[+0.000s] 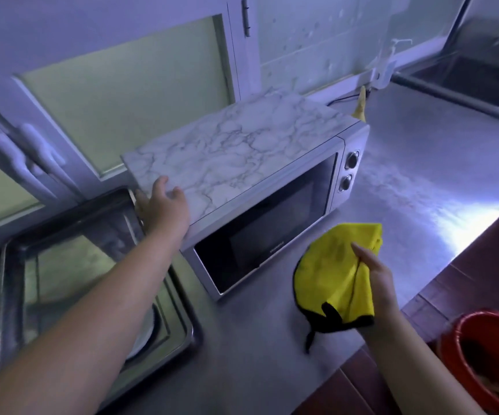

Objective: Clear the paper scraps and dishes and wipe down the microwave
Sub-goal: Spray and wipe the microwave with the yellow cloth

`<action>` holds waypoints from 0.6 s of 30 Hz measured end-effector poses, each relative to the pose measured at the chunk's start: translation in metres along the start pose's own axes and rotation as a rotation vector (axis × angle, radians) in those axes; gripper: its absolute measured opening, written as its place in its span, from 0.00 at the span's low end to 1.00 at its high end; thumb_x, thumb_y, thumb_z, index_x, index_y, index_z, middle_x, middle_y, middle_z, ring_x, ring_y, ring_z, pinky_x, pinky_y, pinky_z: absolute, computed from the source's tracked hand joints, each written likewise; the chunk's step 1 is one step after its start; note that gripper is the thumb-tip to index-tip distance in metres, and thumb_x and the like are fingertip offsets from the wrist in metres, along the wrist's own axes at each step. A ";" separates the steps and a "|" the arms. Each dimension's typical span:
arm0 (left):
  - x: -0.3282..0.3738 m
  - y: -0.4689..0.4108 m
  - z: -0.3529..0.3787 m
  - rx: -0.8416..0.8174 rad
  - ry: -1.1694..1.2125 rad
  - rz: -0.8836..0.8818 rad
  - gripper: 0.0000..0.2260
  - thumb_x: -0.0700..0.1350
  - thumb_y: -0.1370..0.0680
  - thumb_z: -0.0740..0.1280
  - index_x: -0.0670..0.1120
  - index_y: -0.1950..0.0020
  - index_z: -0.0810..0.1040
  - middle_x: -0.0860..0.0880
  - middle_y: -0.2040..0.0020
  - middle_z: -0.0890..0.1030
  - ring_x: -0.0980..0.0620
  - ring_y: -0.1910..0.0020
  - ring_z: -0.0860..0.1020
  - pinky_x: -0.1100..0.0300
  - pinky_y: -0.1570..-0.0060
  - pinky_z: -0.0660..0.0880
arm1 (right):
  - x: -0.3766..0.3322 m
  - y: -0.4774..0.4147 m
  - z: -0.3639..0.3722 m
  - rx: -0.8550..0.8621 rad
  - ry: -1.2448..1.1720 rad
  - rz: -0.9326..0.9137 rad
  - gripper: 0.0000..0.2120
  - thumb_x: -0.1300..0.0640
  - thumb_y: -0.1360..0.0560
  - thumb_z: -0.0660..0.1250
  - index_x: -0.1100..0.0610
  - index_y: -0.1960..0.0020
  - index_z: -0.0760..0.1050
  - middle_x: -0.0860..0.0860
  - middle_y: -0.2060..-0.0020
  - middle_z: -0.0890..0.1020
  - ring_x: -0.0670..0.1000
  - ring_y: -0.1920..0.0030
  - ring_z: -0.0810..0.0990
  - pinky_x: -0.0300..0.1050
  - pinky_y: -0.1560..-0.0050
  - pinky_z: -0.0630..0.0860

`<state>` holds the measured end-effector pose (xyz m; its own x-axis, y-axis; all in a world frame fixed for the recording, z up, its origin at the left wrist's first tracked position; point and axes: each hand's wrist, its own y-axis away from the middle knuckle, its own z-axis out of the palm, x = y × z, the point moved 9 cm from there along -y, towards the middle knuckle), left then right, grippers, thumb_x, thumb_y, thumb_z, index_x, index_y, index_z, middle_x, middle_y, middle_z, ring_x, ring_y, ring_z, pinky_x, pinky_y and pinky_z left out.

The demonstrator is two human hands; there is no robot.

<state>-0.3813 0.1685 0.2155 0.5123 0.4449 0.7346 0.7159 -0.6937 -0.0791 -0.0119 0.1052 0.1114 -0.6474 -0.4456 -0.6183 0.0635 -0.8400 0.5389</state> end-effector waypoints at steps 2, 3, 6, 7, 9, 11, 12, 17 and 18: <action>0.017 0.010 -0.003 0.034 -0.187 0.156 0.21 0.51 0.21 0.62 0.52 0.28 0.72 0.41 0.21 0.57 0.42 0.23 0.57 0.49 0.26 0.56 | -0.036 -0.011 0.006 0.063 -0.026 -0.086 0.17 0.49 0.19 0.61 0.59 0.40 0.78 0.57 0.52 0.86 0.57 0.55 0.85 0.54 0.54 0.79; 0.027 0.014 -0.002 0.031 -0.245 0.248 0.21 0.51 0.21 0.62 0.50 0.28 0.72 0.41 0.21 0.58 0.42 0.23 0.57 0.48 0.26 0.55 | -0.050 -0.015 0.001 0.102 -0.027 -0.149 0.17 0.48 0.19 0.62 0.58 0.37 0.77 0.56 0.48 0.85 0.57 0.51 0.85 0.55 0.52 0.79; 0.043 0.020 0.005 -0.018 -0.302 0.391 0.19 0.50 0.20 0.61 0.46 0.30 0.75 0.42 0.28 0.71 0.42 0.29 0.66 0.47 0.28 0.62 | -0.085 -0.020 0.010 0.086 -0.021 -0.355 0.20 0.47 0.20 0.65 0.55 0.33 0.75 0.53 0.42 0.84 0.53 0.46 0.85 0.51 0.49 0.81; 0.044 0.021 0.006 -0.021 -0.305 0.398 0.19 0.50 0.20 0.61 0.46 0.31 0.75 0.43 0.30 0.74 0.42 0.30 0.69 0.47 0.30 0.63 | -0.100 -0.022 0.019 0.082 0.016 -0.454 0.21 0.47 0.22 0.65 0.55 0.32 0.74 0.52 0.42 0.84 0.52 0.45 0.84 0.49 0.48 0.81; 0.046 0.023 0.004 -0.019 -0.301 0.397 0.18 0.50 0.20 0.61 0.46 0.32 0.76 0.44 0.32 0.76 0.42 0.32 0.70 0.47 0.30 0.65 | -0.111 -0.032 0.040 0.061 0.112 -0.596 0.27 0.46 0.25 0.63 0.56 0.28 0.71 0.52 0.39 0.80 0.51 0.39 0.80 0.48 0.39 0.76; 0.047 0.024 0.002 -0.019 -0.279 0.388 0.17 0.50 0.20 0.62 0.46 0.33 0.76 0.45 0.33 0.76 0.42 0.33 0.71 0.47 0.31 0.66 | -0.112 -0.051 0.061 0.027 0.257 -0.695 0.31 0.45 0.24 0.61 0.56 0.24 0.66 0.51 0.34 0.76 0.50 0.35 0.74 0.47 0.33 0.69; 0.047 0.025 0.000 -0.019 -0.271 0.380 0.17 0.50 0.20 0.63 0.46 0.33 0.77 0.45 0.33 0.77 0.42 0.33 0.71 0.47 0.31 0.66 | -0.110 -0.064 0.071 0.024 0.318 -0.716 0.32 0.44 0.24 0.60 0.56 0.23 0.65 0.49 0.34 0.74 0.49 0.36 0.73 0.47 0.32 0.68; 0.048 0.025 0.001 -0.024 -0.312 0.352 0.17 0.50 0.21 0.63 0.48 0.33 0.76 0.45 0.33 0.75 0.42 0.32 0.69 0.47 0.31 0.65 | -0.090 -0.107 0.133 0.083 0.607 -0.795 0.40 0.41 0.23 0.55 0.55 0.18 0.45 0.52 0.19 0.48 0.50 0.19 0.48 0.54 0.21 0.46; 0.048 0.023 0.002 -0.024 -0.327 0.348 0.17 0.50 0.21 0.63 0.49 0.33 0.75 0.45 0.33 0.75 0.42 0.33 0.69 0.47 0.31 0.65 | -0.086 -0.111 0.138 0.121 0.667 -0.831 0.40 0.41 0.23 0.55 0.55 0.18 0.42 0.52 0.19 0.42 0.51 0.19 0.43 0.55 0.22 0.42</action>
<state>-0.3392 0.1747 0.2472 0.8449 0.3360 0.4163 0.4660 -0.8445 -0.2640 -0.0677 0.2793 0.1837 0.0944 0.1416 -0.9854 -0.3054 -0.9380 -0.1640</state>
